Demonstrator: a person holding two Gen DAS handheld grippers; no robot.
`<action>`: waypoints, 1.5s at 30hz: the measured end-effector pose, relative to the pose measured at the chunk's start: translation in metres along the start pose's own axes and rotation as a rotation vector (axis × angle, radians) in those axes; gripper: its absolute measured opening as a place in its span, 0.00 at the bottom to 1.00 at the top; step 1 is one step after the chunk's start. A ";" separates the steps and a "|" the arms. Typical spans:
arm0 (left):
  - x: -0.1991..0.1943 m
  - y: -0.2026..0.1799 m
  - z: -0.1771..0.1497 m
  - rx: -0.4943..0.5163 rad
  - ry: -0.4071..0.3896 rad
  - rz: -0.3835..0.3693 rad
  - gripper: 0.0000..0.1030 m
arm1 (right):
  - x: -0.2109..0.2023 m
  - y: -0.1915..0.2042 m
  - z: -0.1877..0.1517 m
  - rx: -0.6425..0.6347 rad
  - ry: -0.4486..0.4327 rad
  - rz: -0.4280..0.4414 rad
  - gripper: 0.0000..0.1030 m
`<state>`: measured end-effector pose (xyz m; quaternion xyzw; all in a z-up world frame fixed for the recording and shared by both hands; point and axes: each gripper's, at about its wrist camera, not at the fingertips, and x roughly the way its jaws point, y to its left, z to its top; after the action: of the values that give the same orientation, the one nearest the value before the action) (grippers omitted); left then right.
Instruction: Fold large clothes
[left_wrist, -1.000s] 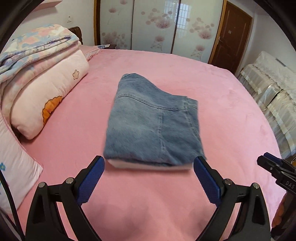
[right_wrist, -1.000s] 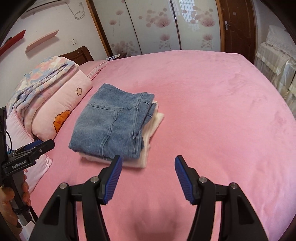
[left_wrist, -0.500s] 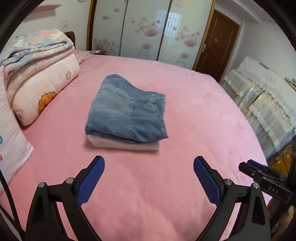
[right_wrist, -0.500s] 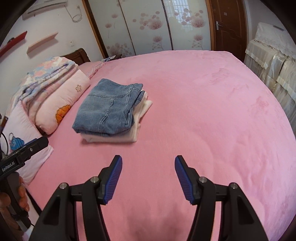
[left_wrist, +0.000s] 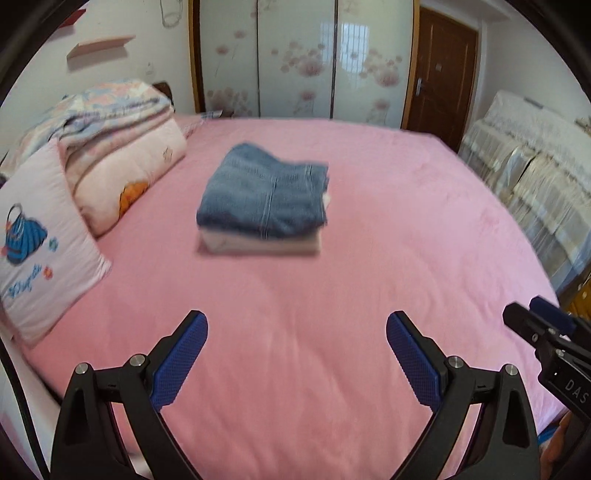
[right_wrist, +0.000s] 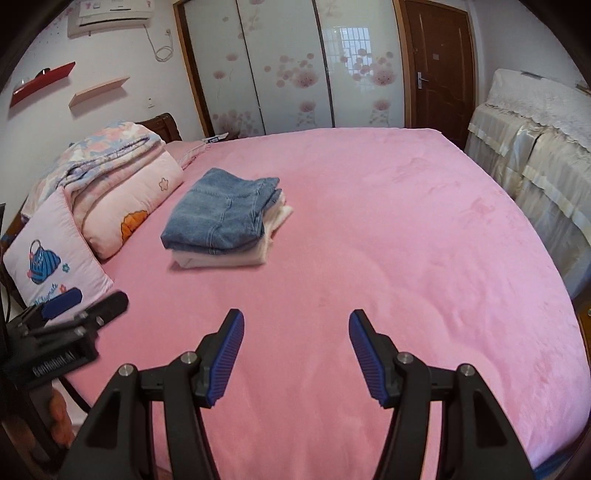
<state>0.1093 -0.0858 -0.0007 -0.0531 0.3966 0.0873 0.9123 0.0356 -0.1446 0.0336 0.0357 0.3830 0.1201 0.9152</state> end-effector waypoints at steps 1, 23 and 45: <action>0.001 -0.003 -0.009 -0.007 0.029 0.000 0.94 | -0.003 0.001 -0.008 0.001 0.005 -0.012 0.58; -0.026 -0.027 -0.092 0.002 0.102 -0.024 0.94 | -0.031 -0.006 -0.085 0.031 0.054 -0.037 0.58; -0.023 -0.029 -0.105 -0.007 0.143 -0.029 0.94 | -0.037 -0.008 -0.099 0.016 0.067 -0.079 0.58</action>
<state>0.0242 -0.1344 -0.0544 -0.0681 0.4596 0.0712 0.8826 -0.0580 -0.1639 -0.0116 0.0240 0.4154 0.0817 0.9057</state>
